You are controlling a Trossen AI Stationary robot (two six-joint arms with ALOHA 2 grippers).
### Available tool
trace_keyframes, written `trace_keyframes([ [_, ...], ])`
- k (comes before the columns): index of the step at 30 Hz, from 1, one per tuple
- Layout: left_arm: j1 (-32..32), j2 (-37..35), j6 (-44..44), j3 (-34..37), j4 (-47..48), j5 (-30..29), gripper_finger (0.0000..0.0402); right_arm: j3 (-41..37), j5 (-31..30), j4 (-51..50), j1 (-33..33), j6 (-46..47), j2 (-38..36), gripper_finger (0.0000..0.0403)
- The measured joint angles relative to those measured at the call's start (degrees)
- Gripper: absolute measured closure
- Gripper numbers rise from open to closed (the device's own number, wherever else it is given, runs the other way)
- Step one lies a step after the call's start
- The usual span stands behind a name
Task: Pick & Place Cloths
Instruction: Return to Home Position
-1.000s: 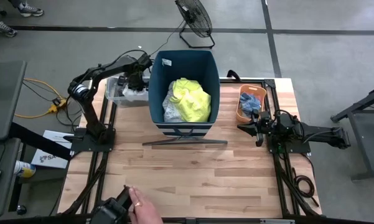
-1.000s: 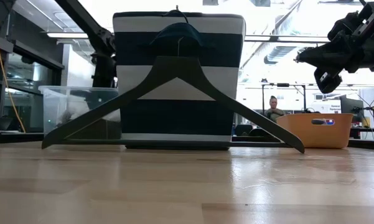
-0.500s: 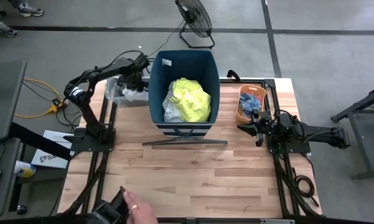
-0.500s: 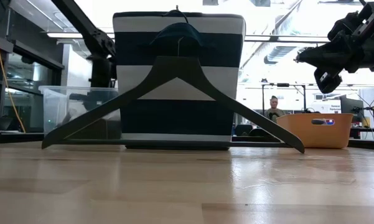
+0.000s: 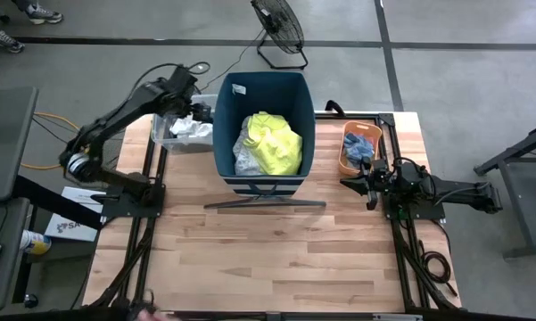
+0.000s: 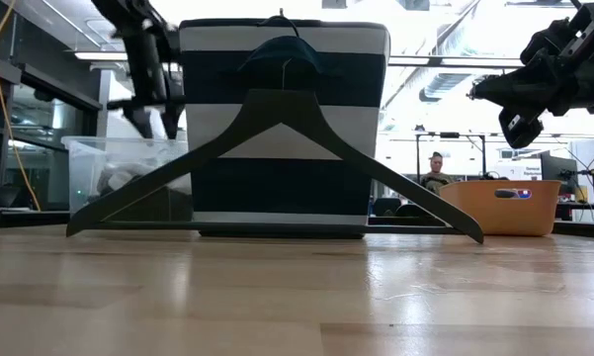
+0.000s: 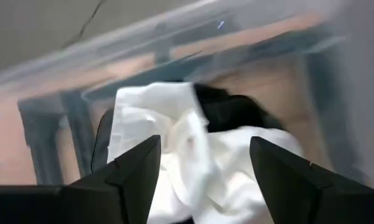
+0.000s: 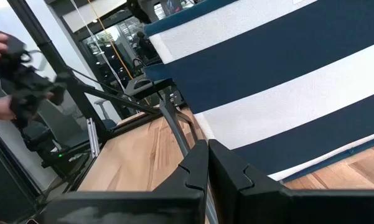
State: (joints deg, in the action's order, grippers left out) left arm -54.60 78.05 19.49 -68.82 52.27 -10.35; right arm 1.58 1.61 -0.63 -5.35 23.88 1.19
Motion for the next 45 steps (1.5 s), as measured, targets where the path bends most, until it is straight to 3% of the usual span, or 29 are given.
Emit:
trace_keyframes([
  [5, 4.35, -8.96, -8.92, -0.04, -1.45, 2.05, 0.0160, 0.00, 0.02, -0.01, 0.00, 0.00, 0.00, 0.0398],
  [10, 12.57, -17.28, -18.22, -0.04, -4.82, 7.30, 0.0179, 0.00, 0.01, 0.00, -0.01, 0.00, 0.00, 0.0398],
  [19, 31.91, -28.15, -21.64, 1.37, -10.30, 8.53, 0.0227, 0.00, 0.03, 0.00, 0.00, 0.00, 0.00, 0.0398],
  [27, 48.70, -39.68, -20.26, 17.58, -24.80, 8.55, 0.0289, 0.00, 0.02, 0.00, -0.01, 0.00, 0.00, 0.0398],
  [32, 55.28, -46.97, -17.73, 29.62, -34.48, 8.55, 0.0333, 0.00, 0.02, 0.01, 0.00, 0.00, 0.00, 0.0398],
  [39, 58.44, -57.73, -17.91, 40.56, -36.73, 8.51, 0.0393, 0.00, 0.02, 0.00, -0.02, 0.00, -0.01, 0.0398],
  [45, 58.39, -67.87, -15.51, 50.25, -39.31, 8.31, 0.0395, 0.00, 0.02, -0.01, -0.01, 0.00, 0.00, 0.0398],
])
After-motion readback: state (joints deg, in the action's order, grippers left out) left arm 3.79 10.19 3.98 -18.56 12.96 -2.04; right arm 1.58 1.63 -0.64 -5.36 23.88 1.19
